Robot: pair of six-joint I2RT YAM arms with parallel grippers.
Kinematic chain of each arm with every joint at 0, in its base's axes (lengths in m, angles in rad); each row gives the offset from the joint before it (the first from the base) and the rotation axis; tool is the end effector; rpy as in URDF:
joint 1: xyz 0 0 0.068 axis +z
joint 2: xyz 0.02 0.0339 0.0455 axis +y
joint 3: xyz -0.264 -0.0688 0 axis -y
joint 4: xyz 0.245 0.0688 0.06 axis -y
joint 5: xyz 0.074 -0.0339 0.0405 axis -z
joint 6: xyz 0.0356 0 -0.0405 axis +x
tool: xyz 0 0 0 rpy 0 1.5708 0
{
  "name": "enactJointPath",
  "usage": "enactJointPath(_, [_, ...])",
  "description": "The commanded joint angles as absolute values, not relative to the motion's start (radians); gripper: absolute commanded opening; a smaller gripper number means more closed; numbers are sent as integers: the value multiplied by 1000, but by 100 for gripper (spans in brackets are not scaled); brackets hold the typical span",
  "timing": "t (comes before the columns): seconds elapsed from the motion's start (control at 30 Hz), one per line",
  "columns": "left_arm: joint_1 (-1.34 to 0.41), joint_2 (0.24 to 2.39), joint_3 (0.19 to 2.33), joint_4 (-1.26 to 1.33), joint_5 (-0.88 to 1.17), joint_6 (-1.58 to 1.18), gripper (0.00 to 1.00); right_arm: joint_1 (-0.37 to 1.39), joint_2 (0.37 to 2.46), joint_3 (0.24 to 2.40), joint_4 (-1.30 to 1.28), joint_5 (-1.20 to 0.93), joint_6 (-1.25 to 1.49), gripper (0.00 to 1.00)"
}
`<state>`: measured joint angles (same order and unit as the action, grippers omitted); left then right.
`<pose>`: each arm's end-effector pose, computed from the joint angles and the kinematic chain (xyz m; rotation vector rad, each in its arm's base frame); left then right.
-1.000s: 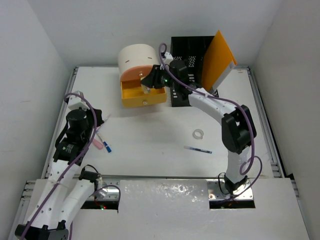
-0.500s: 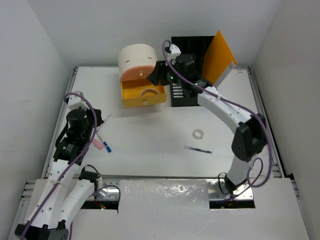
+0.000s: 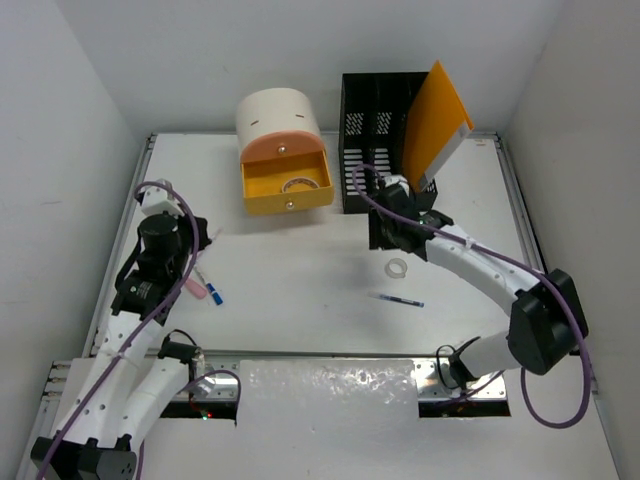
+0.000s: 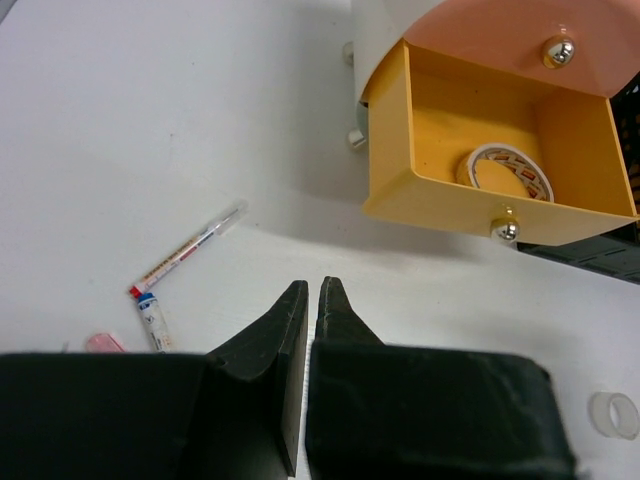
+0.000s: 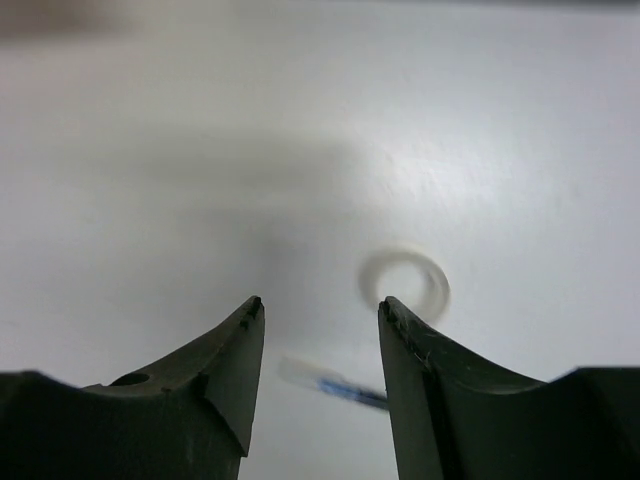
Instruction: Organize the desk
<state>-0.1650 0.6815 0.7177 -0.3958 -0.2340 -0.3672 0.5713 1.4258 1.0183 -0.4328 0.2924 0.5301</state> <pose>0.1585 -0.0180 0.3104 -0.3485 1.8905 -0.1316 0.2602 0.1550 0.2522 0.0845 2.3705 0.1767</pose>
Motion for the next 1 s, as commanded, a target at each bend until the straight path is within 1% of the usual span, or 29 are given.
enactJointPath(0.0, [-172,686,713,-342,-204,-357,0,574,1433,968,-555,394,653,48])
enactJointPath(0.13, [-172,683,713,-342,-187,-357,0,571,1515,922,-595,413,696,47])
enactJointPath(0.23, [-172,673,713,-353,-187,-356,0,571,1528,887,-586,433,718,46])
enactJointPath(0.37, [-172,657,706,-364,-201,-351,0,568,1513,812,-526,498,732,44])
enactJointPath(0.57, [-172,658,715,-364,-199,-347,0,554,1505,762,-453,506,735,40])
enactJointPath(0.77, [-172,661,718,-365,-199,-347,0,508,1465,745,-399,448,753,39])
enactJointPath(0.8, [-172,661,718,-365,-198,-347,0,502,1447,747,-394,442,755,38])
enactJointPath(0.97, [-172,664,716,-364,-196,-350,0,480,1414,772,-396,443,758,36])
